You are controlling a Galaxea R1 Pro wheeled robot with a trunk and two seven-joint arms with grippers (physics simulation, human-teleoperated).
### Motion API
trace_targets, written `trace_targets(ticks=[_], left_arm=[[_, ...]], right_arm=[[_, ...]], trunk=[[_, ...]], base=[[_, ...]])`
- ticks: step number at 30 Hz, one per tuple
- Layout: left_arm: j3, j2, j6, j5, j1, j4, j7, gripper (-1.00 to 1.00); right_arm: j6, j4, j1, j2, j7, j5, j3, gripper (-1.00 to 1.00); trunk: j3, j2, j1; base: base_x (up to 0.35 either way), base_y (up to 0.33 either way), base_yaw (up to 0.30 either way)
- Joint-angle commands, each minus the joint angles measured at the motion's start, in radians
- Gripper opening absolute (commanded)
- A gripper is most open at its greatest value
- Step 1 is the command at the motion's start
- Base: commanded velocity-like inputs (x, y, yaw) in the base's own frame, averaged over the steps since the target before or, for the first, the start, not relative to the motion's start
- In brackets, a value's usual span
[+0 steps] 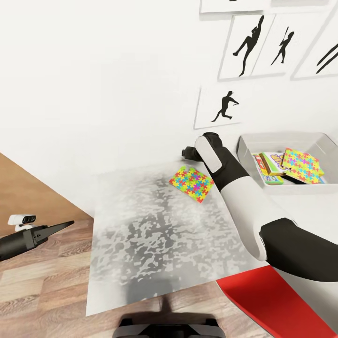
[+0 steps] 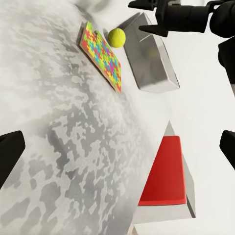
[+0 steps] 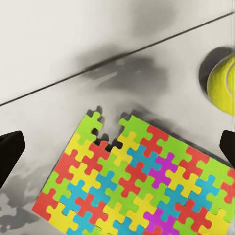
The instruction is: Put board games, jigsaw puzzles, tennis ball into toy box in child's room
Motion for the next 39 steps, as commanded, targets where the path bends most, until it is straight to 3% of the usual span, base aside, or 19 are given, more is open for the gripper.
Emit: trace_targets(ticks=[1,30,39], left_arm=[[0.000,0.000,0.010,0.001,0.000,0.000,-0.002,1.00],[0.000,0.001,0.010,0.001,0.000,0.000,-0.002,1.00],[0.000,0.000,0.010,0.001,0.000,0.000,-0.002,1.00]], right_arm=[[0.001,0.000,-0.001,0.000,-0.011,-0.009,0.002,1.00],[-0.010,0.005,0.003,0.000,-0.017,-0.007,0.012,1.00],[-0.016,0.055,0.004,0.000,-0.017,-0.004,0.012,1.00]], trunk=[[-0.001,-0.002,0.001],[-0.001,-0.002,0.001],[-0.001,-0.002,0.001]], base=[[0.000,0.000,0.000],[0.000,0.000,0.000],[0.000,0.000,0.000]])
